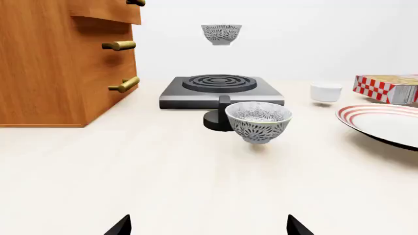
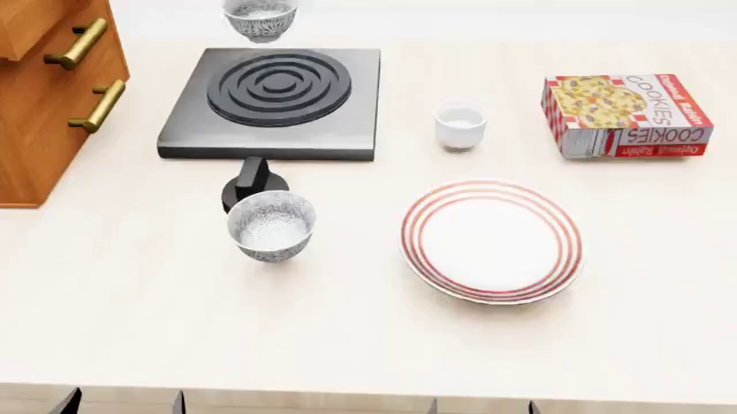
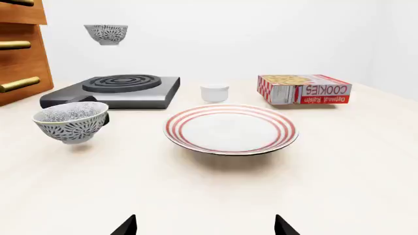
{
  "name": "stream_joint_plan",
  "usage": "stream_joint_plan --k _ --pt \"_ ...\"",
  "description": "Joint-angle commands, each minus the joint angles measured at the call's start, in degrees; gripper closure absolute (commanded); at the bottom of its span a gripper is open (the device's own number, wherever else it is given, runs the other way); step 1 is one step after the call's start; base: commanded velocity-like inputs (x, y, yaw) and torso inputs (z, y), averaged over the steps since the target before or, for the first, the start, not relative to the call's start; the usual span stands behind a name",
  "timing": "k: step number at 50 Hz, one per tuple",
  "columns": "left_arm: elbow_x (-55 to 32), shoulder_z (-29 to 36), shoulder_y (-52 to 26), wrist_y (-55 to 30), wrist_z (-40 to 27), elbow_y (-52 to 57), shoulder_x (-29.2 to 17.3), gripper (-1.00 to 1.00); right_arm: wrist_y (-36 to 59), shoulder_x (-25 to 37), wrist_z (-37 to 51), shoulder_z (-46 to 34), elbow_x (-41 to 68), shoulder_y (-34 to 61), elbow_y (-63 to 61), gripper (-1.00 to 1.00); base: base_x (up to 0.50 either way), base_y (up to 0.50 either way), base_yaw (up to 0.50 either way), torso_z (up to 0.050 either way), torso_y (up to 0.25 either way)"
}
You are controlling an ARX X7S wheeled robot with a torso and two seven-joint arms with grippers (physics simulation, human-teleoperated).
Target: Pick the akita bowl on the stove and place it on the plate.
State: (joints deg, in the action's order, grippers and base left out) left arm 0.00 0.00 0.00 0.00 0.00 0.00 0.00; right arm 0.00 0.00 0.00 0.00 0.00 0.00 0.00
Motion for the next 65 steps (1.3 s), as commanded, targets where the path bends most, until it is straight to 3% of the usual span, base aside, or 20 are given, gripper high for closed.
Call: stream_joint_plan --k 1,45,52,65 --pt "-0.9 1.1 0.2 -0.1 -1.1 0.4 -0.9 -1.00 -0.5 0.9 1.2 -1.0 1.0 -0.1 0.1 -1.00 0.00 0.00 0.00 0.000 0.000" --pt "-5.3 6.2 -0.6 0.8 -5.8 -0.8 -5.2 -1.00 -2.4 5.3 6.2 -6.4 4.7 0.4 0.8 -1.00 0.00 0.00 0.00 0.000 0.000" --pt "-5.7 6.9 -0.6 0.6 -6.3 -0.6 -5.6 -1.00 0.7 6.5 5.9 -7.9 4.7 0.1 -2.7 -1.00 0.00 0.00 0.00 0.000 0.000" --pt "-6.4 7.8 -0.5 0.4 -7.2 -0.3 -6.4 -1.00 21.0 7.6 6.2 -11.6 4.1 8.7 -19.8 -1.00 0.00 0.00 0.00 0.000 0.000"
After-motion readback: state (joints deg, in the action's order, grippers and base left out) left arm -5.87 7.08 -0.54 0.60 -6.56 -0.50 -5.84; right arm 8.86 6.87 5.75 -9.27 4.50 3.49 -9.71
